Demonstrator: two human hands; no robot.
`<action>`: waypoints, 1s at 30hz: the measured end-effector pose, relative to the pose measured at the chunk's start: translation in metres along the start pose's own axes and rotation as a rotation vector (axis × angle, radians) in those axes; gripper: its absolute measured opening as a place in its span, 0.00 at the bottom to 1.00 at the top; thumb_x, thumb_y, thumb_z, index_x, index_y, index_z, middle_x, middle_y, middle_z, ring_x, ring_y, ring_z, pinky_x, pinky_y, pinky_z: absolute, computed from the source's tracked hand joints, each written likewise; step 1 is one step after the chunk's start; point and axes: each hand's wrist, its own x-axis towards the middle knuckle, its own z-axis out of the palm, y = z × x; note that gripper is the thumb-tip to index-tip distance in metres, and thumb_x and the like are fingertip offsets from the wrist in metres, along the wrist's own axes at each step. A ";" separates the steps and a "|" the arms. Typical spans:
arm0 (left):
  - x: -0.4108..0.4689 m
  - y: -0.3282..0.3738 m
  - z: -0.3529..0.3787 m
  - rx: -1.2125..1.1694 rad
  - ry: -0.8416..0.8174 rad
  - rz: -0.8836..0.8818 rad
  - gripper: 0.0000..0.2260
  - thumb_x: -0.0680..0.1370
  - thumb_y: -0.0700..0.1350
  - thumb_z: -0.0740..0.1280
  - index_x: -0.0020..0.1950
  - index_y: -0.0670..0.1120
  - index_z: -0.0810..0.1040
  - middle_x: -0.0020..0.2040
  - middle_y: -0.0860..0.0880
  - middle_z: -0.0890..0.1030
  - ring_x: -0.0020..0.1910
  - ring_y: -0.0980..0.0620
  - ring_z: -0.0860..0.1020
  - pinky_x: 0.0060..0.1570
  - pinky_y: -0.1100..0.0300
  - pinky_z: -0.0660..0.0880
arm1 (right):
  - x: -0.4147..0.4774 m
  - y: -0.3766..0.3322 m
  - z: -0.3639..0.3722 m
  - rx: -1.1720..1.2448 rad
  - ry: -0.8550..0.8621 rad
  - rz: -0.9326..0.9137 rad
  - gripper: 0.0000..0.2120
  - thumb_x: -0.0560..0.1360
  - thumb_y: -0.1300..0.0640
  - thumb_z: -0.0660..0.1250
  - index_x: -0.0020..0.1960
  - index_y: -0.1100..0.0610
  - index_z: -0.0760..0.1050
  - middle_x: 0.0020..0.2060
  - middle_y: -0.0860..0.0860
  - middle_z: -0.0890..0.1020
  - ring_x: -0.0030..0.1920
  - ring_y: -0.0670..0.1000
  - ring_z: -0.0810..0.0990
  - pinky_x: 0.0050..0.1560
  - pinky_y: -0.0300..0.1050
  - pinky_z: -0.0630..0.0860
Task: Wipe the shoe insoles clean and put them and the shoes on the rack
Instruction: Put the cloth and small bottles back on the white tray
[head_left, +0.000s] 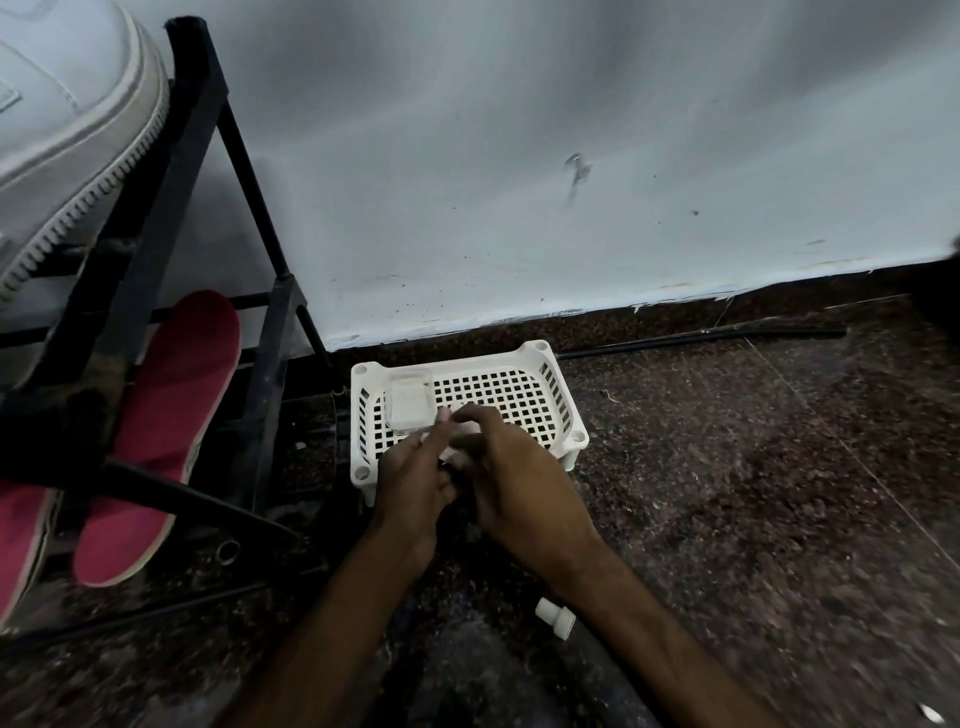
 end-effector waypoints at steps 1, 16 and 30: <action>-0.001 -0.001 -0.001 -0.007 0.003 0.009 0.14 0.78 0.47 0.68 0.57 0.38 0.80 0.47 0.42 0.85 0.40 0.50 0.84 0.36 0.60 0.80 | 0.000 0.001 -0.003 0.050 0.068 0.033 0.16 0.79 0.54 0.63 0.66 0.47 0.65 0.47 0.49 0.83 0.46 0.49 0.81 0.44 0.50 0.79; 0.004 -0.001 -0.011 0.143 0.108 0.117 0.14 0.73 0.36 0.74 0.57 0.36 0.78 0.47 0.39 0.84 0.42 0.47 0.84 0.37 0.58 0.81 | 0.022 0.045 0.001 0.891 0.047 0.671 0.13 0.67 0.56 0.78 0.42 0.63 0.77 0.37 0.60 0.78 0.40 0.56 0.78 0.50 0.61 0.79; 0.071 0.014 -0.010 0.179 0.415 0.095 0.21 0.74 0.32 0.72 0.62 0.40 0.67 0.48 0.39 0.79 0.30 0.48 0.75 0.16 0.67 0.66 | 0.180 0.036 0.051 0.118 -0.403 0.138 0.07 0.70 0.62 0.76 0.48 0.59 0.83 0.37 0.51 0.82 0.38 0.47 0.78 0.41 0.38 0.74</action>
